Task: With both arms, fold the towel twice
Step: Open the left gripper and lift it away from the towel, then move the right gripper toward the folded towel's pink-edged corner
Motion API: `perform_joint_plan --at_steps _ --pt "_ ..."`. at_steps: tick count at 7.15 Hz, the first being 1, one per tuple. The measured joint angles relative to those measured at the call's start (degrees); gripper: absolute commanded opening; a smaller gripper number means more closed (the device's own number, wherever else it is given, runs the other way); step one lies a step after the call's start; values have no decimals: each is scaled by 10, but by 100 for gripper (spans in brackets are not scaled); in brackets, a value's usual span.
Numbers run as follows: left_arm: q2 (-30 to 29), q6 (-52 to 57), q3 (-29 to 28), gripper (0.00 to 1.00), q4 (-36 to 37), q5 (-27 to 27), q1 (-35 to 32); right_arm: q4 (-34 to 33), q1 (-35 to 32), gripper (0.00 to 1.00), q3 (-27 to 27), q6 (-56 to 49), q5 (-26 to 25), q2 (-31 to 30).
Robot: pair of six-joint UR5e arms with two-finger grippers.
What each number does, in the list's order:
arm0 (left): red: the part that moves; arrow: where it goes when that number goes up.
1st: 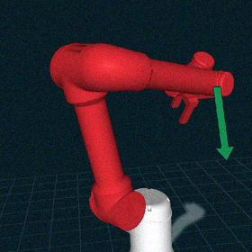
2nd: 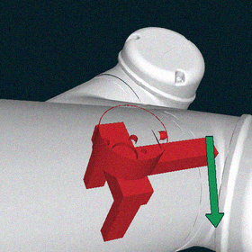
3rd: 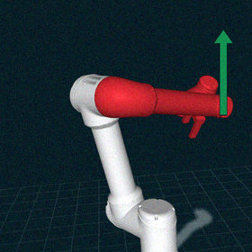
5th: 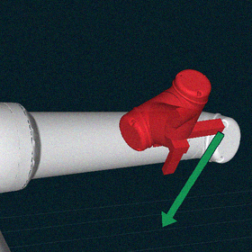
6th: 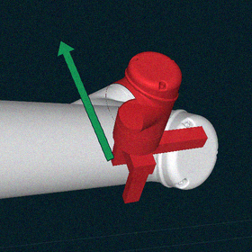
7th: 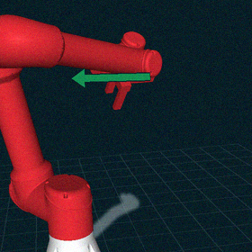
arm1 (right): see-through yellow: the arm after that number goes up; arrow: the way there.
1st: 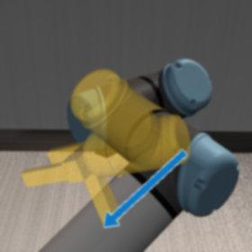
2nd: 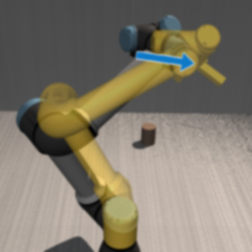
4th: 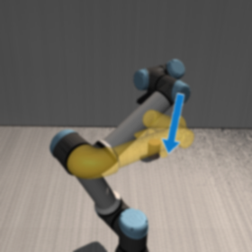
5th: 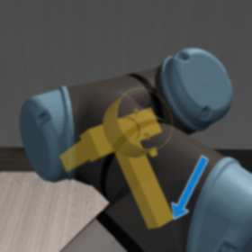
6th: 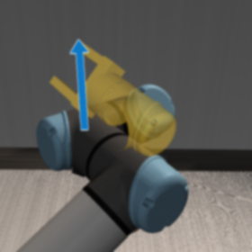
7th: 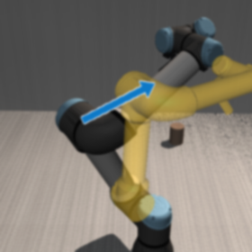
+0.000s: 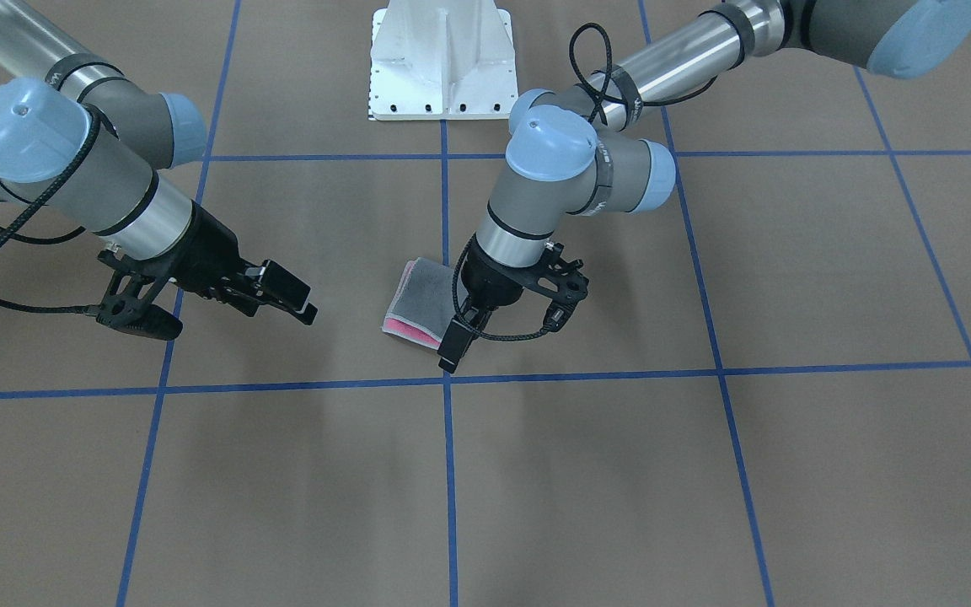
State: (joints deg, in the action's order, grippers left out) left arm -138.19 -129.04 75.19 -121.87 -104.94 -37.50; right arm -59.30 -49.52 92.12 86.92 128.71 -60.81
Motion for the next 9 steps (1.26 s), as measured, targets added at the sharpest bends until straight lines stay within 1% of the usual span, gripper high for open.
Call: perform_joint_plan --at_steps 1,2,3,5,6,8,9 --pt "7 23 7 100 1 -28 -16 3 11 100 0 -1 -2 2" --pt "23 57 21 100 1 -43 -24 16 24 100 -3 -5 -12 4" --pt "38 82 32 100 0 -49 -29 51 45 100 -13 -13 -39 5" --pt "55 108 47 100 0 -56 -35 140 102 99 -31 -56 -146 5" --pt "59 115 50 100 -1 -61 -39 158 120 99 -40 -98 -181 5" --pt "69 121 50 100 -3 -67 -43 167 134 93 -68 -195 -223 10" --pt "72 126 51 100 -4 -68 -44 168 138 84 -84 -221 -235 22"
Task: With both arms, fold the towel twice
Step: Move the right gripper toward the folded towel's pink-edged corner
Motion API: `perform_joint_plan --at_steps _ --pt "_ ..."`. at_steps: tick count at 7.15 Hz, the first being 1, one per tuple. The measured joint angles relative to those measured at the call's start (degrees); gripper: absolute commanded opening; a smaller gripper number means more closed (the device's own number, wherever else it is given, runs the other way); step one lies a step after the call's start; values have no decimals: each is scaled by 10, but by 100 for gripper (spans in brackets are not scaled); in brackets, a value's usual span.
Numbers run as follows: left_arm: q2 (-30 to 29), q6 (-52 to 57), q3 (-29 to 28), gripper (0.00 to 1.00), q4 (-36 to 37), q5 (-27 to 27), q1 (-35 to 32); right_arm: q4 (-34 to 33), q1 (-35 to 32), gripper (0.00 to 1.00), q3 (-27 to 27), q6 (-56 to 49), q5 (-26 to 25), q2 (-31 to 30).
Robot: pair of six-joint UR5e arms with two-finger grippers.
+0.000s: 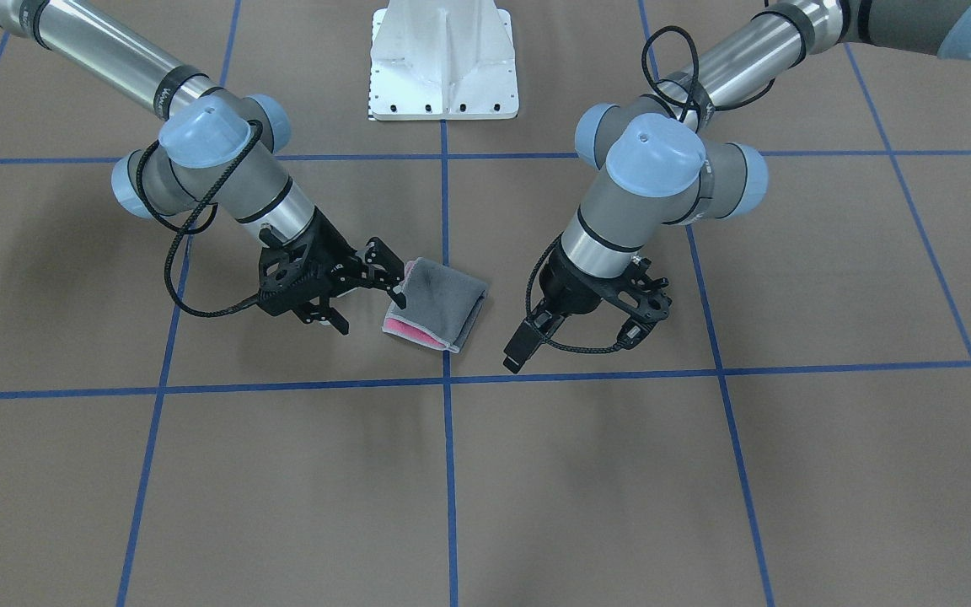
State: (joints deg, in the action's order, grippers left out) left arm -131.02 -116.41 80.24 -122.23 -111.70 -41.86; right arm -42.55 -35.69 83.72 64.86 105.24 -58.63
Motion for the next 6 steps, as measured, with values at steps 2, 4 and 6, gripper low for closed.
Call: perform_joint_plan --at_steps 2,4,6 --pt "2 10 -1 100 -1 -1 -4 0 10 76 -27 -28 -19 26" --pt "7 12 -1 100 -2 -2 -8 0 18 70 -40 -51 -28 31" --pt "9 12 -1 100 -2 -2 -11 0 26 53 -44 -57 -30 31"
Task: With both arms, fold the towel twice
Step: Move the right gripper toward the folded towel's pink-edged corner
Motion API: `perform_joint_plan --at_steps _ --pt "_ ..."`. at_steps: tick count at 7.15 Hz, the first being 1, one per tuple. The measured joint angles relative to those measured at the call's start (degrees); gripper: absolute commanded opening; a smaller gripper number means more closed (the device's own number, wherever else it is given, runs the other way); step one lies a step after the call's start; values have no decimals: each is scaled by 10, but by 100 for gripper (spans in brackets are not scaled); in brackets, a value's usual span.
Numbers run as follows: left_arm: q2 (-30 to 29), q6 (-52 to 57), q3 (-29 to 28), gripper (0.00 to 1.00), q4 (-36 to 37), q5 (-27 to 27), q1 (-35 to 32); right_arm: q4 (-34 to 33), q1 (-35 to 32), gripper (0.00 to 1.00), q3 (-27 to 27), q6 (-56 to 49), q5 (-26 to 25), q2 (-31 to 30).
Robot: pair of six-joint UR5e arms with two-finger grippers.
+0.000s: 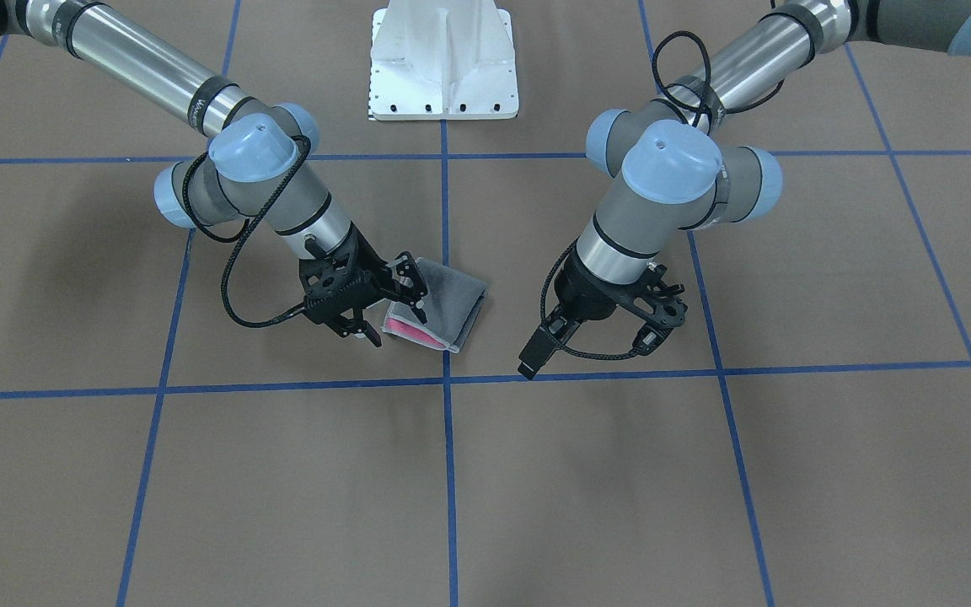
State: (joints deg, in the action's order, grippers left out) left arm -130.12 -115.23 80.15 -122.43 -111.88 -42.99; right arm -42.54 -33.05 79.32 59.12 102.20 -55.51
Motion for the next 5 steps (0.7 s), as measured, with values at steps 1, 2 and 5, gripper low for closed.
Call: perform_joint_plan --at_steps 1,2,5 --pt "1 0 0 100 0 0 0 0 3 49 -1 -3 1 -1" --pt "1 0 0 100 0 0 -1 0 5 46 -1 -9 1 -4" --pt "1 0 -1 100 0 0 -1 -1 14 43 -6 -20 0 -8"
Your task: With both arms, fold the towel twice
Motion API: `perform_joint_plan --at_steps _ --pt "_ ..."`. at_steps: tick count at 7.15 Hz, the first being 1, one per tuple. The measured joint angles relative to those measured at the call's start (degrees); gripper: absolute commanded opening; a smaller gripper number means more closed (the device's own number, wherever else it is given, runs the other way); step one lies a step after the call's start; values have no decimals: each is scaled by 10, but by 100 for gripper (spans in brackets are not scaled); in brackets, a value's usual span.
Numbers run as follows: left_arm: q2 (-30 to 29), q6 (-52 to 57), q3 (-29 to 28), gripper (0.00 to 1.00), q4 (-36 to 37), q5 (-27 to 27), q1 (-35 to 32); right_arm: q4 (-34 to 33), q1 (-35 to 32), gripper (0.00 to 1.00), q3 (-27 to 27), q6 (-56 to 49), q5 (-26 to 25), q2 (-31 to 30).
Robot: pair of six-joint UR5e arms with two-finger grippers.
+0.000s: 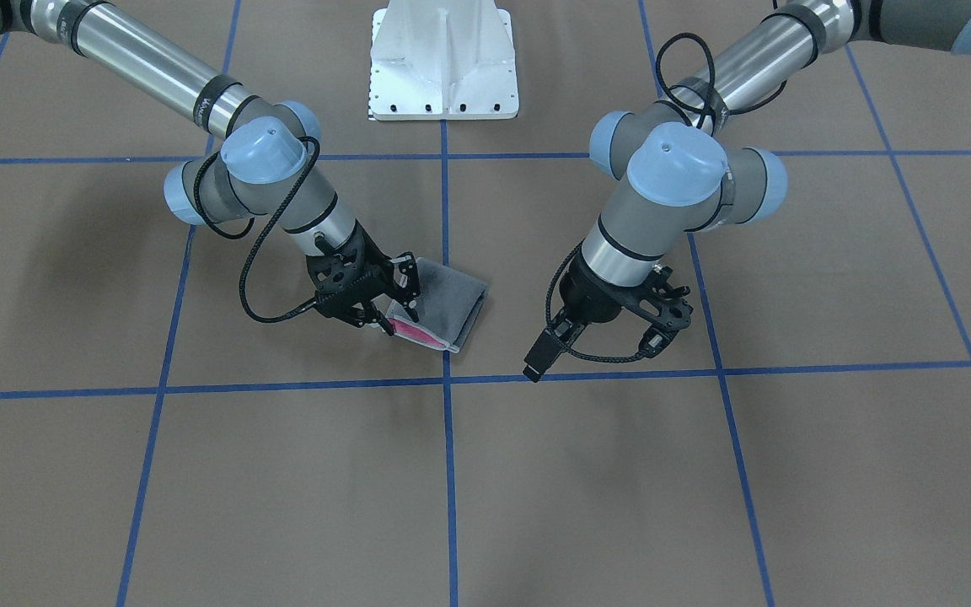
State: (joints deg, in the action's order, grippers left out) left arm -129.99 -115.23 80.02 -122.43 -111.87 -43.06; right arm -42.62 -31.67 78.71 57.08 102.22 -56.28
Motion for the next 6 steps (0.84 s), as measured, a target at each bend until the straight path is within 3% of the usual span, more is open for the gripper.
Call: perform_joint_plan --at_steps 6 --pt "-1 0 -1 100 0 0 -1 2 1 41 -3 -11 2 -1"
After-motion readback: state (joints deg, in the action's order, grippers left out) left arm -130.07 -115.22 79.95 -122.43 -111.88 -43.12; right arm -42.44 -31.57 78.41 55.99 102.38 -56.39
